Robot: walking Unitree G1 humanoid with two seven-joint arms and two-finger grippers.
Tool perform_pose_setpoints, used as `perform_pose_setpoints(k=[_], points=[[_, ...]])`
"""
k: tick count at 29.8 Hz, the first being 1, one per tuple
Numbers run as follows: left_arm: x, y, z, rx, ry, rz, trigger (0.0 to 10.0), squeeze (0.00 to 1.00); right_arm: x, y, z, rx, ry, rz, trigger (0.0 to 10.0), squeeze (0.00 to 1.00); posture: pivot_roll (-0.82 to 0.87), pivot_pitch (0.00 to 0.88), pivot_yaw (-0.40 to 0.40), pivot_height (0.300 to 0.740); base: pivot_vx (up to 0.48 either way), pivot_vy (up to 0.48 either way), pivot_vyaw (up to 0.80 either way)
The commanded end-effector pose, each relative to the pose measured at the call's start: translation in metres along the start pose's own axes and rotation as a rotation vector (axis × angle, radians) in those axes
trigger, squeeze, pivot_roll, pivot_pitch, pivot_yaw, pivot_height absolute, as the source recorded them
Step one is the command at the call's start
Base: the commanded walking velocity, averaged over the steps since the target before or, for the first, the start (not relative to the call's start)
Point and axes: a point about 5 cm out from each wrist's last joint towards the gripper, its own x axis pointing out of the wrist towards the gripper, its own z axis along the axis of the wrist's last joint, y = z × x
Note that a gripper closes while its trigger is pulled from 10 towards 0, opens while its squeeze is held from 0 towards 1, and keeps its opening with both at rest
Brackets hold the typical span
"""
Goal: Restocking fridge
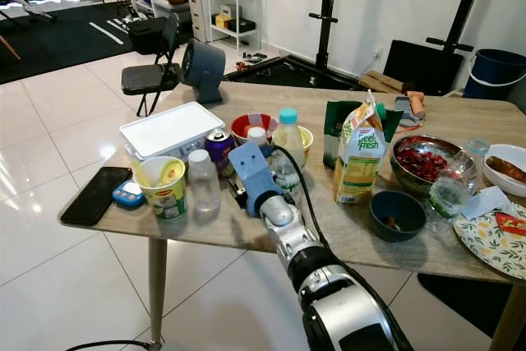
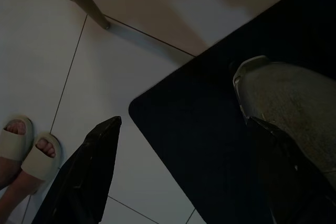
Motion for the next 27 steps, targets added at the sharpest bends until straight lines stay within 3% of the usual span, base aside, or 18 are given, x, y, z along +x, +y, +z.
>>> perform_pose_setpoints(k=[1,12,15,27], points=[[-0.004,-0.012,-0.024,0.004,0.087,-0.049,10.0,0.00,-0.002,0.008,-0.009,0.011,0.044,0.017,10.0,0.00,0.01,0.043,-0.020,0.740,0.000,0.000,0.00],[-0.004,-0.012,-0.024,0.004,0.085,-0.048,10.0,0.00,-0.003,0.013,-0.015,0.062,0.071,0.031,10.0,0.00,0.01,0.043,-0.021,0.740,0.000,0.000,0.00],[-0.004,-0.012,-0.024,0.005,0.085,-0.049,10.0,0.00,-0.002,0.013,-0.011,0.153,0.038,0.028,10.0,0.00,0.01,0.041,-0.020,0.740,0.000,0.000,0.00],[-0.004,-0.012,-0.024,0.006,0.083,-0.049,10.0,0.00,-0.001,0.012,-0.003,0.218,-0.018,0.019,10.0,0.00,0.02,0.040,-0.020,0.740,0.000,0.000,0.00]])
